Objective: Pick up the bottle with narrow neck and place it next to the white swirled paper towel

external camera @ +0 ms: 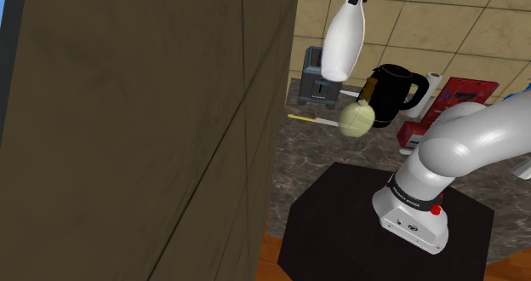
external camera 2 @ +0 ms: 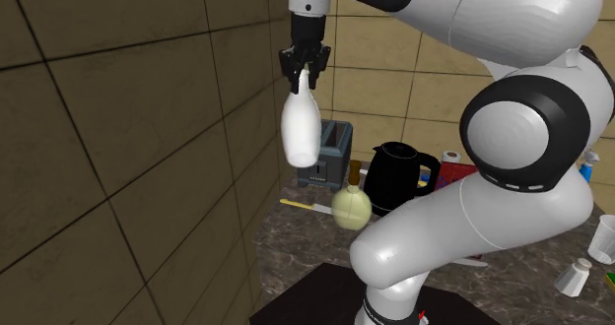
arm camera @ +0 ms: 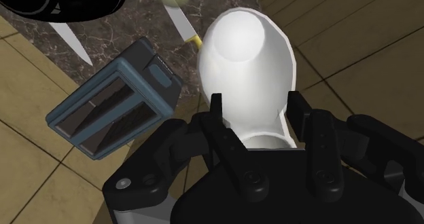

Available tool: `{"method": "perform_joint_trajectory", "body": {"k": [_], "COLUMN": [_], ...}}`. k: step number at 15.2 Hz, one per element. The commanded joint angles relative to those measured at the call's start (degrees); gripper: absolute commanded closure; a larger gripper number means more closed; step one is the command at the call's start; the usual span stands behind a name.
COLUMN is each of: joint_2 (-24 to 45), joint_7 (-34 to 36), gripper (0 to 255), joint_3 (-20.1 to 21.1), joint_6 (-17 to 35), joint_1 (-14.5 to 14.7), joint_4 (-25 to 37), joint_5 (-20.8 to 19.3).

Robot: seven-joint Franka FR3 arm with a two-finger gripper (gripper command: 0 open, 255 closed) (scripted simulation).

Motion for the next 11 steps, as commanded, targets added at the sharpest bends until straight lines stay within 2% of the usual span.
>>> {"method": "perform_joint_trajectory", "body": {"k": [1,6,11], "joint_2": [0.88,2.99,-1.33], "joint_7": [0.0,0.01,-6.27], "gripper": [255,255,255], "joint_3": [-0.01,-0.02,-5.24], "joint_6": [-1.42,-4.67,-6.5], "joint_1": [0.01,0.03,-1.13], "joint_4": [2.31,7.67,5.27], "joint_5": [0.0,0.03,-2.7]}}
